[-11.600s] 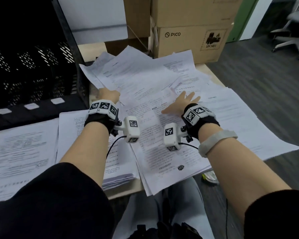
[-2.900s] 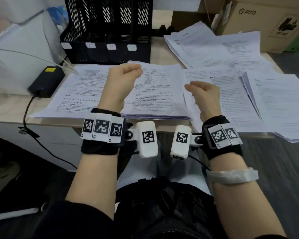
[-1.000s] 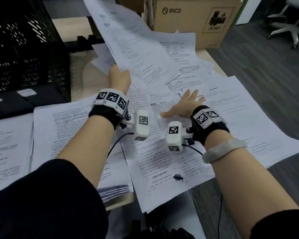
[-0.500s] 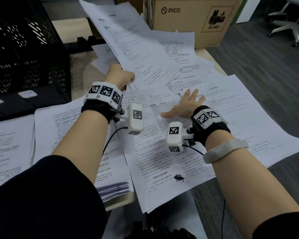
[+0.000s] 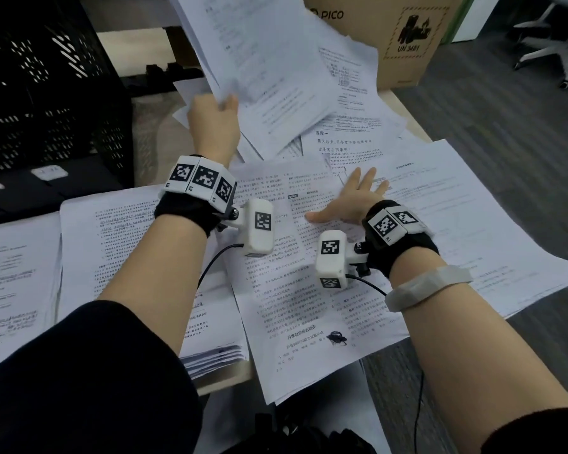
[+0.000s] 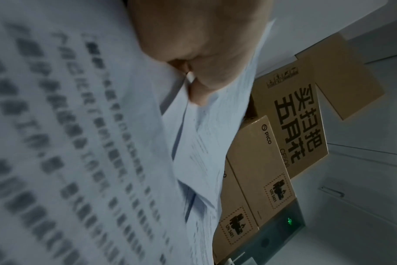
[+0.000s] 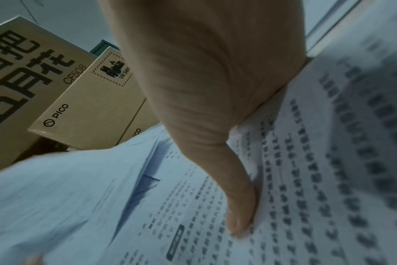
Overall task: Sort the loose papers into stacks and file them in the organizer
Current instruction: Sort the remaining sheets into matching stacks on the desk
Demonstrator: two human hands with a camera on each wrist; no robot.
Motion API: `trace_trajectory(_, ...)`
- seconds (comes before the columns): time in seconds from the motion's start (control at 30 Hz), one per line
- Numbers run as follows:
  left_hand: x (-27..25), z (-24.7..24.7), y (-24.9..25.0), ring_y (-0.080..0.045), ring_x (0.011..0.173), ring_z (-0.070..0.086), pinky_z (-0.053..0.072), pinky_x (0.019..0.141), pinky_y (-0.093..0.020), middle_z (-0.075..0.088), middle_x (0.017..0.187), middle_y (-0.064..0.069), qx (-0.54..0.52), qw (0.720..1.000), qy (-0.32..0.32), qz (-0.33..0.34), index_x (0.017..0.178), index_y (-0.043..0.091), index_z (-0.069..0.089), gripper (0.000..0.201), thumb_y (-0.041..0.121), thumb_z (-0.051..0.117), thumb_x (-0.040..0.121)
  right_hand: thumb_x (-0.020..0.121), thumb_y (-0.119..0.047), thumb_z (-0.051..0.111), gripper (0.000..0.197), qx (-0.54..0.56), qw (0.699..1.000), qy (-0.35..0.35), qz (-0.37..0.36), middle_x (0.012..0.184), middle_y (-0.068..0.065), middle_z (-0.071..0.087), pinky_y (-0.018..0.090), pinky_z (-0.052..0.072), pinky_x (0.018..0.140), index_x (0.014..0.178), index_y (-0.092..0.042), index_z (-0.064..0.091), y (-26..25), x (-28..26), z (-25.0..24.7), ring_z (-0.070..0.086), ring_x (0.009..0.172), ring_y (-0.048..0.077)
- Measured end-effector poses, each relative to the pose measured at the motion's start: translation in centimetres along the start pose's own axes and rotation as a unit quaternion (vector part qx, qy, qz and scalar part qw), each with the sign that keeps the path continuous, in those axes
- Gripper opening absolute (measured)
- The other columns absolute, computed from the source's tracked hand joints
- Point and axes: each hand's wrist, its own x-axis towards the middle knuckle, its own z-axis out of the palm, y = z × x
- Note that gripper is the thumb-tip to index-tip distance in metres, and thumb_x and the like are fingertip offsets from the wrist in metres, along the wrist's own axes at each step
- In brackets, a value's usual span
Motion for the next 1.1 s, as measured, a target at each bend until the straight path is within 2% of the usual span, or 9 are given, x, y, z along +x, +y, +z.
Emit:
trace_trajectory(0.17, -0.3, -1.3, 2.1, -0.005, 0.082, 0.053, 0.037, 0.066, -0.004, 0.058, 0.089, 0.001, -0.061, 0.99, 0.109, 0.072, 0.082, 0.012, 0.057, 0.014, 0.012, 0.051, 0.095, 0.062, -0.076, 0.064, 0.139, -0.014, 1.0, 0.005, 0.003, 0.153, 0.016, -0.03, 0.064, 0.003, 0.113, 0.145, -0.008, -0.024, -0.1, 0.2, 0.1, -0.022, 0.14, 0.045)
trace_trajectory(0.37, -0.5, -3.7, 4.7, 0.009, 0.048, 0.039, 0.04, 0.06, -0.01, 0.042, 0.06, 0.008, -0.152, 0.961, 0.199, 0.117, 0.061, 0.02, 0.038, 0.038, 0.014, 0.052, 0.095, 0.062, -0.077, 0.063, 0.139, -0.029, 0.999, 0.008, 0.013, 0.153, 0.017, -0.03, 0.063, 0.004, 0.114, 0.145, -0.007, -0.024, -0.3, 0.4, 0.1, -0.021, 0.141, 0.045)
trace_trajectory(0.5, -1.1, -5.6, 5.9, 0.008, 0.064, 0.055, 0.047, 0.071, -0.012, 0.058, 0.075, 0.01, -0.182, 0.949, 0.204, 0.157, 0.088, 0.007, 0.061, 0.013, 0.014, 0.051, 0.093, 0.064, -0.074, 0.064, 0.136, -0.026, 0.999, 0.017, 0.01, 0.154, 0.015, -0.027, 0.064, 0.005, 0.114, 0.147, -0.009, -0.022, -0.3, -0.1, 0.0, -0.019, 0.142, 0.044)
trace_trajectory(0.67, -3.3, -7.5, 7.3, 0.0, 0.081, 0.061, 0.052, 0.083, -0.021, 0.064, 0.089, -0.002, -0.212, 0.942, 0.191, 0.178, 0.109, -0.007, 0.054, 0.025, 0.011, 0.051, 0.093, 0.065, -0.071, 0.067, 0.133, -0.002, 0.998, 0.061, 0.0, 0.157, 0.013, -0.021, 0.065, 0.006, 0.113, 0.148, -0.012, -0.018, -0.4, -0.7, 0.6, -0.017, 0.143, 0.043)
trace_trajectory(0.73, -4.2, -8.5, 7.4, -0.01, 0.088, 0.062, 0.053, 0.09, -0.03, 0.066, 0.095, -0.013, -0.231, 0.939, 0.189, 0.17, 0.106, -0.007, 0.056, 0.028, 0.016, 0.053, 0.09, 0.07, -0.067, 0.066, 0.127, 0.018, 0.996, 0.083, -0.019, 0.157, 0.014, -0.02, 0.066, 0.004, 0.113, 0.148, -0.013, -0.017, -0.4, -1.4, 0.6, -0.019, 0.143, 0.041)
trace_trajectory(0.83, -5.5, -9.8, 7.2, -0.003, 0.077, 0.06, 0.053, 0.077, -0.022, 0.066, 0.072, 0.01, -0.243, 0.944, 0.166, 0.15, 0.082, 0.009, 0.062, 0.011, 0.012, 0.054, 0.09, 0.085, -0.06, 0.054, 0.102, 0.094, 0.987, 0.11, -0.074, 0.158, 0.014, -0.013, 0.063, 0.003, 0.115, 0.151, -0.013, -0.008, -0.5, -3.1, -0.4, -0.016, 0.144, 0.038)
trace_trajectory(0.9, -7.0, -10.5, 7.4, 0.003, 0.065, 0.057, 0.05, 0.069, -0.017, 0.061, 0.061, 0.018, -0.264, 0.941, 0.162, 0.138, 0.071, 0.017, 0.057, 0.022, 0.008, 0.055, 0.091, 0.093, -0.051, 0.046, 0.078, 0.238, 0.946, 0.145, -0.165, 0.158, 0.015, 0.011, 0.053, 0.015, 0.117, 0.151, -0.012, 0.011, -0.6, -4.5, -1.6, 0.008, 0.146, 0.033)
trace_trajectory(1.0, -9.5, -11.4, 7.1, 0.007, 0.054, 0.047, 0.043, 0.061, -0.013, 0.05, 0.053, 0.02, -0.263, 0.945, 0.148, 0.125, 0.063, 0.021, 0.046, 0.033, 0.01, 0.056, 0.092, 0.098, -0.042, 0.038, 0.049, 0.535, 0.799, 0.123, -0.247, 0.129, 0.007, 0.056, 0.037, 0.042, 0.103, 0.135, -0.012, 0.047, -0.5, -8.0, -2.8, 0.055, 0.115, 0.019)
trace_trajectory(1.1, -11.6, -12.1, 6.1, 0.001, 0.064, 0.048, 0.044, 0.065, -0.017, 0.052, 0.062, 0.017, -0.234, 0.959, 0.112, 0.117, 0.066, 0.026, 0.051, 0.029, 0.013, 0.057, 0.092, 0.096, -0.059, 0.027, 0.055, 0.632, 0.714, 0.042, -0.298, 0.122, 0.001, 0.065, 0.036, 0.05, 0.096, 0.122, -0.022, 0.059, 0.2, -11.3, -3.3, 0.063, 0.112, 0.018)
